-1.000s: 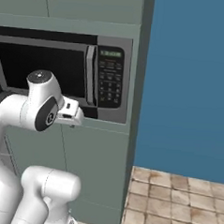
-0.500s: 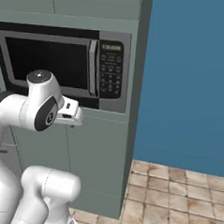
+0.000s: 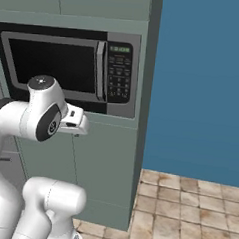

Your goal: The microwave is finished heating the shrimp and lemon. Take the bowl containing the food and place it on the dining counter.

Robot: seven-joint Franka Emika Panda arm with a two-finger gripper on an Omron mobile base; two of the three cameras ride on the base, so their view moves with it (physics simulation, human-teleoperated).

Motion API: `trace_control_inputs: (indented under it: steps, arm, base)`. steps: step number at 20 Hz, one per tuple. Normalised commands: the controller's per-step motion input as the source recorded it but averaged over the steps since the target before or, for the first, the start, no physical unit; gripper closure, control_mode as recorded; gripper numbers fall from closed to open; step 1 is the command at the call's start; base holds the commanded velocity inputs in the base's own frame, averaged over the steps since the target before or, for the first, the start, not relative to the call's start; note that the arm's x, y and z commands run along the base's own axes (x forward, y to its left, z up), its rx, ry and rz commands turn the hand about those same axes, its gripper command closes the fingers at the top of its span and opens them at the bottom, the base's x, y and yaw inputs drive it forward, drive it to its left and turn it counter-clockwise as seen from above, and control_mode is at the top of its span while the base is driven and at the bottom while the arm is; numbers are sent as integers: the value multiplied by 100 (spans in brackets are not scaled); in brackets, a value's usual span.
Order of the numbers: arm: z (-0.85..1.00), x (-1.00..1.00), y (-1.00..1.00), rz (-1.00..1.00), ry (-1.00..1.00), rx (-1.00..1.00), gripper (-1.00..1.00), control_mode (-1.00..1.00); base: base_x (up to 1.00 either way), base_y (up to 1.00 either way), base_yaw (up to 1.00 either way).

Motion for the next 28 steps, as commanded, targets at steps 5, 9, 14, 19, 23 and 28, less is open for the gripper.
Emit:
trace_control_inputs:
  steps: [5, 9, 14, 19, 23, 28]
  arm:
    - [0, -3, 0, 0, -1, 0, -100, -100]
    - [22, 0, 0, 0, -17, 0, -100, -100]
    - [48, 3, 0, 0, -32, 2, -100, -100]
    - [48, 17, -8, 0, -29, 7, -100, -100]
    - [47, 43, -11, 0, -15, 8, -100, -100]
    - [35, 68, -2, -1, -3, 5, -100, -100]
  base:
    - [0, 0, 0]
    - [0, 0, 0]
    - [0, 0, 0]
    - [0, 0, 0]
    - [0, 0, 0]
    - [0, 0, 0]
